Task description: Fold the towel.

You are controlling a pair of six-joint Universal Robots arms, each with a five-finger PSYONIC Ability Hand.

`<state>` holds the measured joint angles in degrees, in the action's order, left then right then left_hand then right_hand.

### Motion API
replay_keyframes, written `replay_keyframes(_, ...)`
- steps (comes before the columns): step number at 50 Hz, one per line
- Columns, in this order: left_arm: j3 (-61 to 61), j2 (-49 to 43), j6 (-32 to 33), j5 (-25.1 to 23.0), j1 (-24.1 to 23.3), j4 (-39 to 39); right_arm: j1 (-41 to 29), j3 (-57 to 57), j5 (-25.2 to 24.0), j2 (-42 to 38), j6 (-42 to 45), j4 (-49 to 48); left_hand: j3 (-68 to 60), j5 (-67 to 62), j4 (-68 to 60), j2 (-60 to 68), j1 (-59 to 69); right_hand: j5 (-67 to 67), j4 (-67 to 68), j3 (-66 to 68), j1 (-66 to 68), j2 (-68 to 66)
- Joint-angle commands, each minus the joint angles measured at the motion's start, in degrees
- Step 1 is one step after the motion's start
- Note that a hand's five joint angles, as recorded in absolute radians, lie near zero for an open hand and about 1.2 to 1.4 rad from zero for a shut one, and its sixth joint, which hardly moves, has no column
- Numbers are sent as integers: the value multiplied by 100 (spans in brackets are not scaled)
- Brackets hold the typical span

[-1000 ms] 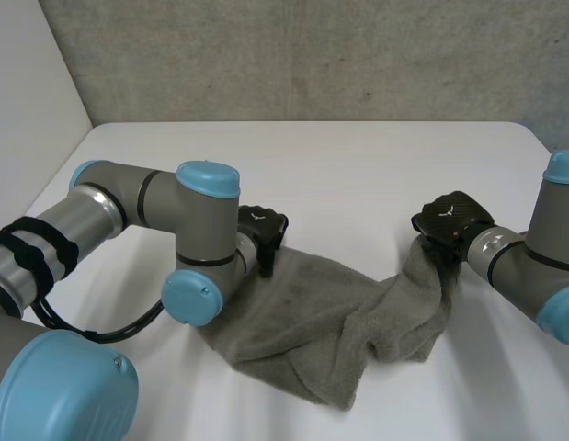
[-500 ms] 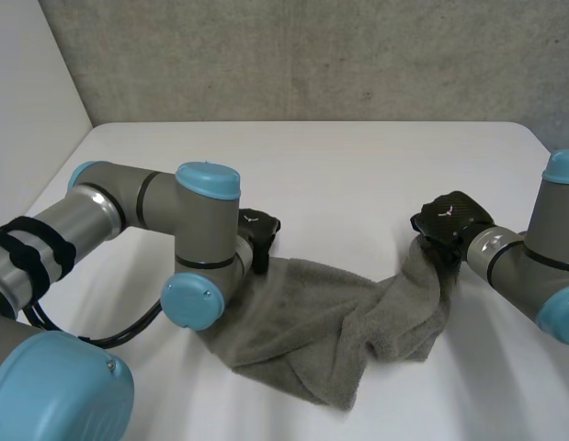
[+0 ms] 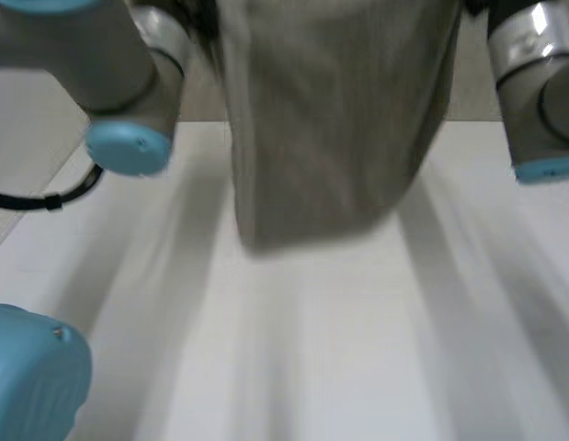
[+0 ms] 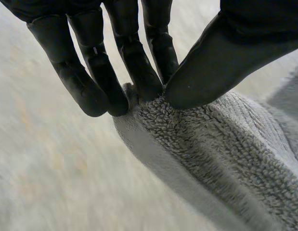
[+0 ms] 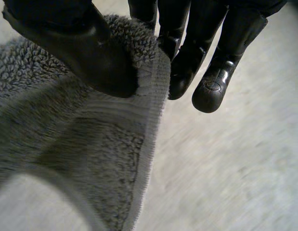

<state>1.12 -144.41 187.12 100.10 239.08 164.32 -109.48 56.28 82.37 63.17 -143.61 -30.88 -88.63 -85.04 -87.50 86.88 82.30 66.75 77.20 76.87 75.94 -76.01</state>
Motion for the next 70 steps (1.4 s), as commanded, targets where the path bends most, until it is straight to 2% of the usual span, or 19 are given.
replay_keyframes(1,-172,476,-879,54,297,-486,-56,480,-98,609,-334,370,863,1504,750,-688,-230,325,280,313,406,-399)
replay_keyframes(7,-953,143,-976,-25,376,-1822,-30,857,-511,530,-220,1828,863,1504,750,-688,-230,325,280,313,406,-399)
replay_keyframes(13,-2063,27,-976,-43,464,-2097,-38,1333,-723,248,334,2693,863,1504,750,-688,-230,325,280,313,406,-399)
replay_keyframes(16,-2933,115,-941,-219,587,-1763,-29,1755,-723,134,826,3009,863,1504,750,-688,-230,325,280,313,406,-399)
replay_keyframes(18,-3747,464,-879,-332,552,-1028,-38,2140,-714,99,1141,3097,863,1504,750,-688,-230,325,280,313,406,-399)
replay_keyframes(21,-4190,792,-853,-333,570,-700,-38,2291,-740,90,1195,3071,863,1504,750,-688,-230,325,280,313,406,-399)
replay_keyframes(26,-6145,1949,-581,-350,561,931,-47,2677,-731,11,1178,2764,863,1504,750,-688,-230,325,280,313,406,-399)
replay_keyframes(34,-8361,3084,156,-377,508,2567,-38,3178,-766,37,1187,2596,863,1504,750,-688,-230,325,280,313,406,-399)
replay_keyframes(45,-9840,3718,623,-368,429,3115,163,3890,-749,802,1265,2885,863,1504,750,-688,-230,325,280,313,406,-399)
replay_keyframes(54,-10457,3719,1002,-377,543,3308,234,3891,-925,767,1274,3607,863,1504,750,-688,-230,325,280,313,406,-399)
replay_keyframes(55,-10544,3701,1176,-377,535,3369,243,3873,-907,758,1274,3616,863,1504,750,-688,-230,148,102,135,229,-222)
replay_keyframes(56,-10632,3693,1369,-377,535,3439,260,3873,-907,749,1266,3616,863,1504,750,-688,-230,-1403,-1448,-1415,-1322,1329)
replay_keyframes(57,-10632,3692,1371,-377,535,3440,261,3873,-907,749,1266,3616,863,1504,750,-688,-230,-1418,-1464,-1431,-1337,1344)
replay_keyframes(58,-10728,3701,1562,-377,517,3527,304,3882,-907,749,1222,3590,1260,1901,1147,-1086,-627,-3383,-3429,-3396,-3303,3309)
replay_keyframes(59,-10729,3701,1564,-377,517,3528,305,3882,-907,749,1222,3589,1264,1905,1151,-1090,-631,-3403,-3449,-3416,-3322,3329)
replay_keyframes(61,-10869,3763,1879,-377,465,3729,331,3891,-907,758,1169,3485,3842,4483,3729,-3667,-3209,-5564,-5610,-5577,-5483,5490)
replay_keyframes(62,-10870,3763,1881,-377,464,3730,331,3891,-907,758,1169,3484,3855,4495,3742,-3680,-3222,-5573,-5619,-5586,-5492,5499)
replay_keyframes(64,-10931,3833,2143,-377,421,3905,331,3961,-872,784,1064,3257,5164,5804,5050,-4989,-4530,-6495,-6541,-6508,-6414,6421)
replay_keyframes(70,-10931,3947,2346,-386,403,3967,392,4049,-890,864,730,3150,5604,6245,5491,-5429,-4971,-6666,-6712,-6679,-6586,6593)
